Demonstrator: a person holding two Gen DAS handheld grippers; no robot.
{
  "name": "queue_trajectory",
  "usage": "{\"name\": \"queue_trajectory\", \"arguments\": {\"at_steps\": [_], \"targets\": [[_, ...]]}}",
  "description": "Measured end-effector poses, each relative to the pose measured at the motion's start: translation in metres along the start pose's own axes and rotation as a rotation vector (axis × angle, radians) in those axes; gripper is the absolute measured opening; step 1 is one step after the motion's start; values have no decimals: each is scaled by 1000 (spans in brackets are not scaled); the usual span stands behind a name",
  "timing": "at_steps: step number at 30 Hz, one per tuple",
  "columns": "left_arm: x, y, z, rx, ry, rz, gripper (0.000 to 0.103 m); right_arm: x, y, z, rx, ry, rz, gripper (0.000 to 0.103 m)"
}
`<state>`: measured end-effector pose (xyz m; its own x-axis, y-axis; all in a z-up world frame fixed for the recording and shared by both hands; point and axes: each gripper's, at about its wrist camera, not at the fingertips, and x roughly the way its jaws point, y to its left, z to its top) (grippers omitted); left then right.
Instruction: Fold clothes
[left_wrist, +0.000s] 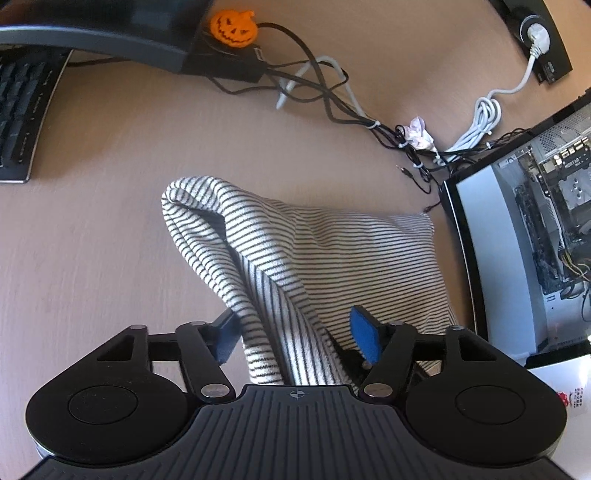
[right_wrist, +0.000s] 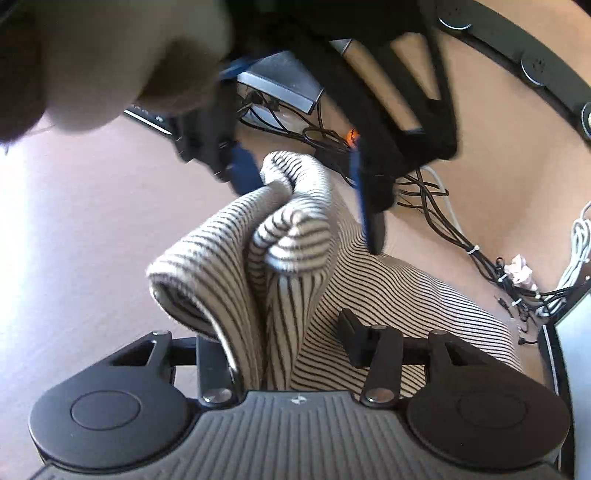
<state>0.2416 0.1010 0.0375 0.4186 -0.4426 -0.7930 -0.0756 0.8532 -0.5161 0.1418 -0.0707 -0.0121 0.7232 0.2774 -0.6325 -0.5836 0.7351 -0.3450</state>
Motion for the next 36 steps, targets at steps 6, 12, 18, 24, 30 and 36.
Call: {"name": "queue_trajectory", "arguments": {"at_steps": [6, 12, 18, 24, 30, 36], "targets": [[-4, 23, 0, -40, -20, -16, 93, -3, -4, 2, -31, 1, 22, 27], [-3, 41, -2, -72, -33, -31, 94, 15, -5, 26, 1, 14, 37, 23], [6, 33, 0, -41, -32, -21, 95, -4, 12, 32, -45, 25, 28, 23], [16, 16, 2, 10, -27, -2, 95, -4, 19, 29, -70, 32, 11, 23], [20, 3, 11, 46, -38, 25, 72, -3, 15, 38, -64, 13, 22, 22], [-10, -17, 48, 71, -136, 55, 62, 2, 5, 71, -69, -103, 47, 21]]}}
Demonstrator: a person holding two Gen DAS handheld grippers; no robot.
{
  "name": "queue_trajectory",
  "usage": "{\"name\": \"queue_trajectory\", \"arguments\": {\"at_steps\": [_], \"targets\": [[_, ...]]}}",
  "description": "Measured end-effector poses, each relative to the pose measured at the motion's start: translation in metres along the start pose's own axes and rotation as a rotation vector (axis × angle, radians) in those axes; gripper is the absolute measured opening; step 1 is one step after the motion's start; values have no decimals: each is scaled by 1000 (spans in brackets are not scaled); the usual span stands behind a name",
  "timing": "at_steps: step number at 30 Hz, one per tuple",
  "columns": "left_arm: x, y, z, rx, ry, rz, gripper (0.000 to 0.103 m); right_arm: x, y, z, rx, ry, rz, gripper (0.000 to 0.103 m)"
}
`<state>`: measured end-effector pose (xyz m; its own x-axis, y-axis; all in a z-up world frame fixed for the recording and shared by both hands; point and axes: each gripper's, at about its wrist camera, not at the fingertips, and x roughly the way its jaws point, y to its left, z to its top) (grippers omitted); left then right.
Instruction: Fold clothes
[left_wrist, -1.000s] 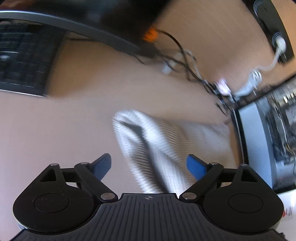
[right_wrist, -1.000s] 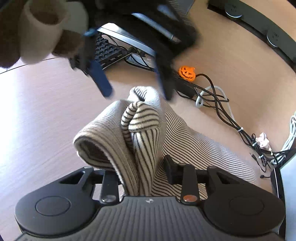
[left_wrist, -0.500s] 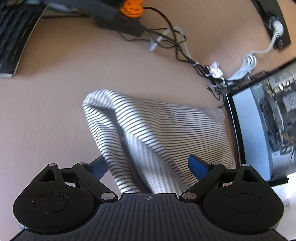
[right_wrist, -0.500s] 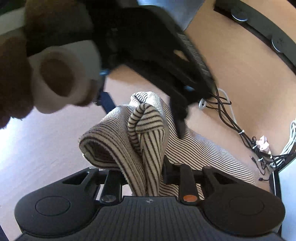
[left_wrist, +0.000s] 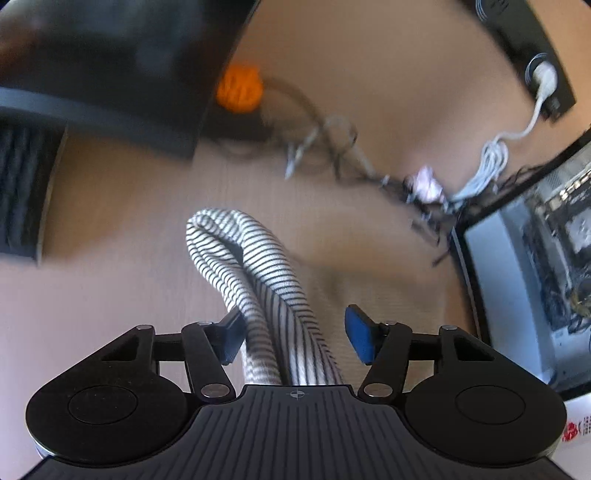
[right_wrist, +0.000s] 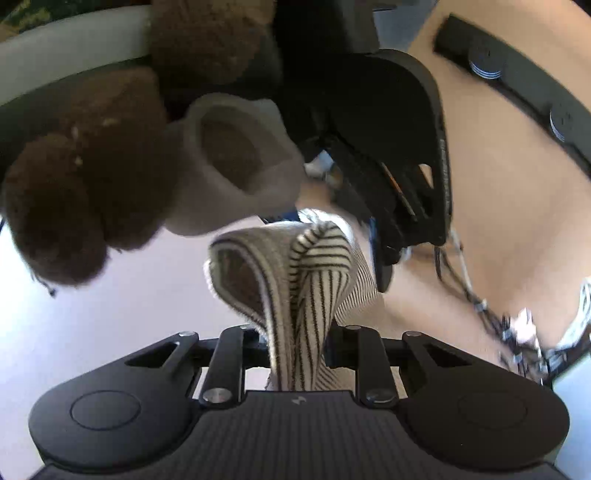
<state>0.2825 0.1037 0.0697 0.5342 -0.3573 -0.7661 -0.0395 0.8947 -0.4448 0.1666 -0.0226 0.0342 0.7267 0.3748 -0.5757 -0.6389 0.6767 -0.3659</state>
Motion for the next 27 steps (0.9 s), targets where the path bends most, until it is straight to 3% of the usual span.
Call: {"name": "queue_trajectory", "arguments": {"at_steps": [4, 7, 12, 17, 21, 24, 27], "targets": [[0, -41, 23, 108, -17, 28, 62, -2, -35, 14, 118, -71, 15, 21], [19, -91, 25, 253, 8, 7, 63, -11, -71, -3, 260, -81, -13, 21], [64, -173, -4, 488, 104, -77, 65, -34, -113, -60, 504, -11, -101, 22], [108, -211, -45, 615, 202, -88, 68, -48, -131, -123, 691, 99, -175, 27], [108, -219, -53, 661, 187, -67, 73, -45, -130, -130, 694, 97, -189, 30], [94, -211, -48, 626, 163, -59, 76, -45, -124, -128, 681, 90, -185, 33], [72, -194, -41, 578, 87, -5, 84, -62, -118, -116, 661, 92, -182, 36]]}}
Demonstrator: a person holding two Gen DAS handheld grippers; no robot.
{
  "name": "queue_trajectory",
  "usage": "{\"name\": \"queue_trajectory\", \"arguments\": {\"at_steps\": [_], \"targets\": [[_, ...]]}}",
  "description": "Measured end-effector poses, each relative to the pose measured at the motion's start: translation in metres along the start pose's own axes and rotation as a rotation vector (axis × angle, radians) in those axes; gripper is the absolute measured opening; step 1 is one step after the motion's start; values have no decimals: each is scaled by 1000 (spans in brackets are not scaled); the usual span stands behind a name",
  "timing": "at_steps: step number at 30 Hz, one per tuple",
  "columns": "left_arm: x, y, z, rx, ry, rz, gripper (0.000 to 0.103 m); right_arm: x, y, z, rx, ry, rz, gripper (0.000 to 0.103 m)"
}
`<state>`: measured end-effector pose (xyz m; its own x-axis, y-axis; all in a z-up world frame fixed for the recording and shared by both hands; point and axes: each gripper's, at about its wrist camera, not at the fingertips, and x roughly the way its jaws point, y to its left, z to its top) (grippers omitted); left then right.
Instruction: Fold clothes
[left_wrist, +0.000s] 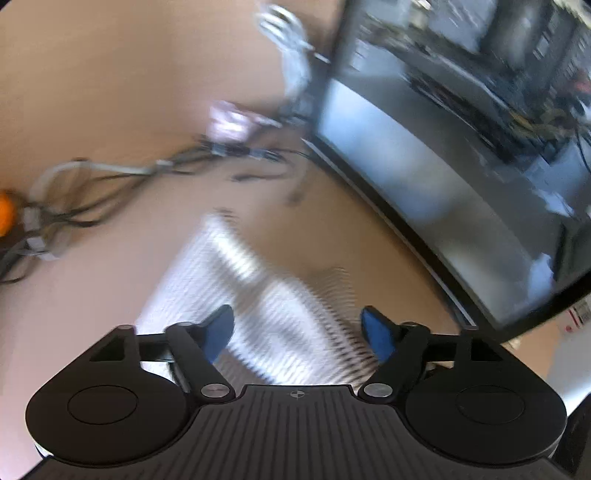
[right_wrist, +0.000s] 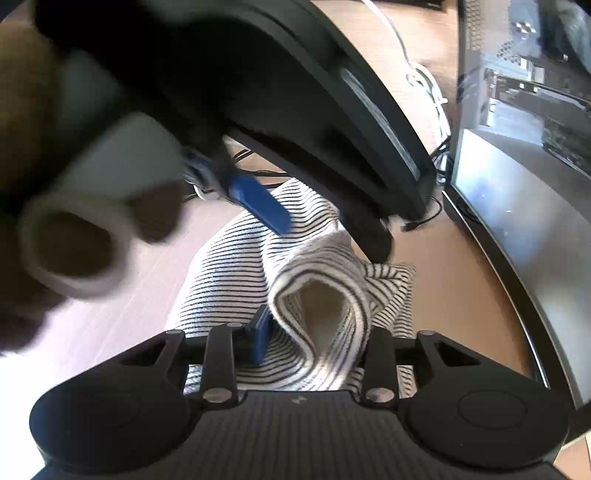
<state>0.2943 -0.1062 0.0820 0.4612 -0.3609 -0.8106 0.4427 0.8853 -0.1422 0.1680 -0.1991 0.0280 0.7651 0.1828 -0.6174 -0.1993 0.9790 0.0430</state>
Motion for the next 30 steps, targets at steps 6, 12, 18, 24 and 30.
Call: {"name": "queue_trajectory", "arguments": {"at_steps": [6, 12, 18, 24, 30], "targets": [[-26, 51, -25, -160, -42, 124, 90, 13, 10, 10, 7, 9, 17, 36], [-18, 64, -42, -218, -5, 140, 90, 4, 11, 19, 62, -11, 68, 24], [-23, 51, -41, -214, -33, 106, 90, -18, 16, 30, 60, -72, 67, 19], [-24, 37, -41, -190, -53, 87, 93, -51, 7, 3, 128, -62, -12, 16], [-13, 20, -48, -112, -49, 112, 94, -39, -9, -50, 224, 92, -51, 13]]}}
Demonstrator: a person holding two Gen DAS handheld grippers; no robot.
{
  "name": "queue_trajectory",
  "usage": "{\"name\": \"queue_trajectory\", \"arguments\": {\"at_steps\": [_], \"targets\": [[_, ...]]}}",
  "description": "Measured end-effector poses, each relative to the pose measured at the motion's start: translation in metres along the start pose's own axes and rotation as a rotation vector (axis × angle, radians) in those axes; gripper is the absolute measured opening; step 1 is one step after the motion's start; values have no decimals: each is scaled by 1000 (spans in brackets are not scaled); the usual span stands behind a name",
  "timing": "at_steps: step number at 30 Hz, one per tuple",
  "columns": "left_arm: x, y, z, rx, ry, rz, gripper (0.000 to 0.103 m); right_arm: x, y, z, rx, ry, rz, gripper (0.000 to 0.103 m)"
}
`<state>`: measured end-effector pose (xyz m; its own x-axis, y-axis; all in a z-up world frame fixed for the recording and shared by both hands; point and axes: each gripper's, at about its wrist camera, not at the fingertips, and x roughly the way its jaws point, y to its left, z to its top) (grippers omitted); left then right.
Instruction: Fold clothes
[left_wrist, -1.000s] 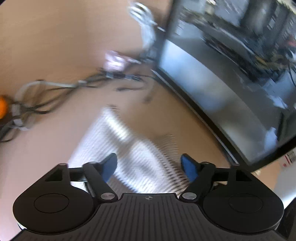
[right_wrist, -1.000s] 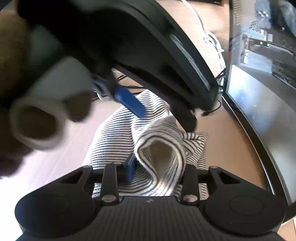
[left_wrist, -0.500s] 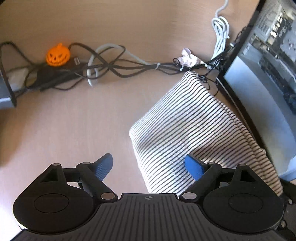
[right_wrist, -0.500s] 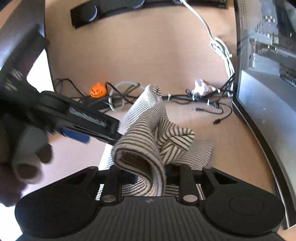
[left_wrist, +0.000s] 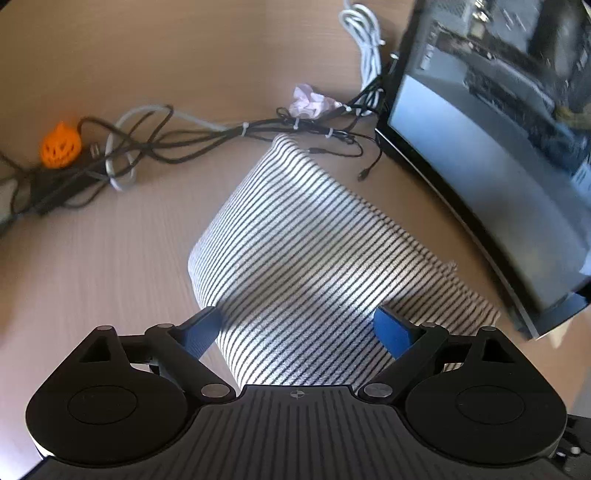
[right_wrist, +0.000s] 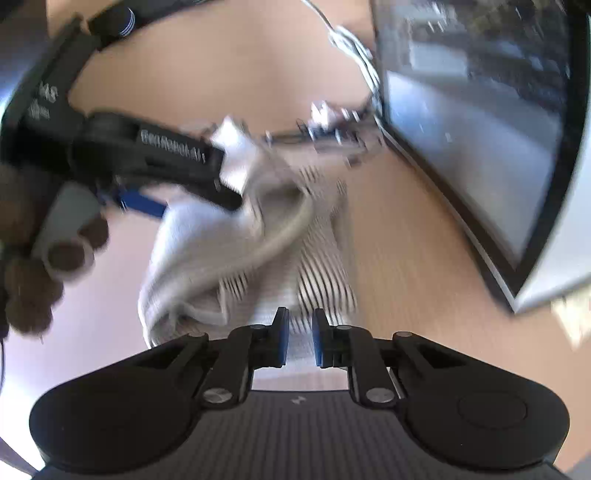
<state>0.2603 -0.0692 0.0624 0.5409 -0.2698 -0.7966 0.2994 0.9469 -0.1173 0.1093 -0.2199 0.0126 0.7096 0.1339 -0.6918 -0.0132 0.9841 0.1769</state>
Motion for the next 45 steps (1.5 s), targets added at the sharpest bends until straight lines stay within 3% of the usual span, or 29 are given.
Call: {"name": "queue_trajectory", "arguments": {"at_steps": [6, 9, 11, 13, 14, 15, 20, 23, 27, 30, 32, 38, 43, 45], "targets": [[9, -17, -9, 79, -1, 23, 95, -37, -13, 4, -12, -104, 12, 16], [10, -18, -14, 96, -1, 17, 95, -49, -16, 29, -14, -165, 56, 37], [8, -15, -17, 93, 0, 2, 95, -50, -17, 49, -6, -195, 95, 37], [7, -12, -20, 90, 0, -12, 95, -40, -17, 69, 2, -175, 158, 49], [6, -10, -21, 86, 1, -21, 95, -30, -16, 80, -1, -152, 195, 62], [5, -8, -23, 79, 1, -31, 95, -22, -15, 86, -6, -141, 215, 65], [3, 1, -29, 44, -1, -71, 95, 46, -8, 105, -53, -53, 177, 65], [0, 11, -29, 17, 2, -98, 94, 80, -7, 106, -69, 17, 224, 65], [-8, 43, -26, -100, -15, -122, 94, 92, -2, 103, -115, 5, 250, 50], [-5, 69, -19, -220, -20, -91, 94, 82, 1, 104, -117, -3, 270, 32], [-3, 78, -14, -256, -18, -65, 94, 70, 4, 105, -120, -13, 290, 29], [-7, 59, 0, -182, -58, -88, 94, 13, 3, 91, -93, -73, 294, 24], [1, 23, 4, -69, -61, -116, 94, -5, -26, 36, 3, -1, 185, 23], [6, 10, 2, -29, -49, -122, 94, -4, -38, 18, 78, 23, 182, 23]]}}
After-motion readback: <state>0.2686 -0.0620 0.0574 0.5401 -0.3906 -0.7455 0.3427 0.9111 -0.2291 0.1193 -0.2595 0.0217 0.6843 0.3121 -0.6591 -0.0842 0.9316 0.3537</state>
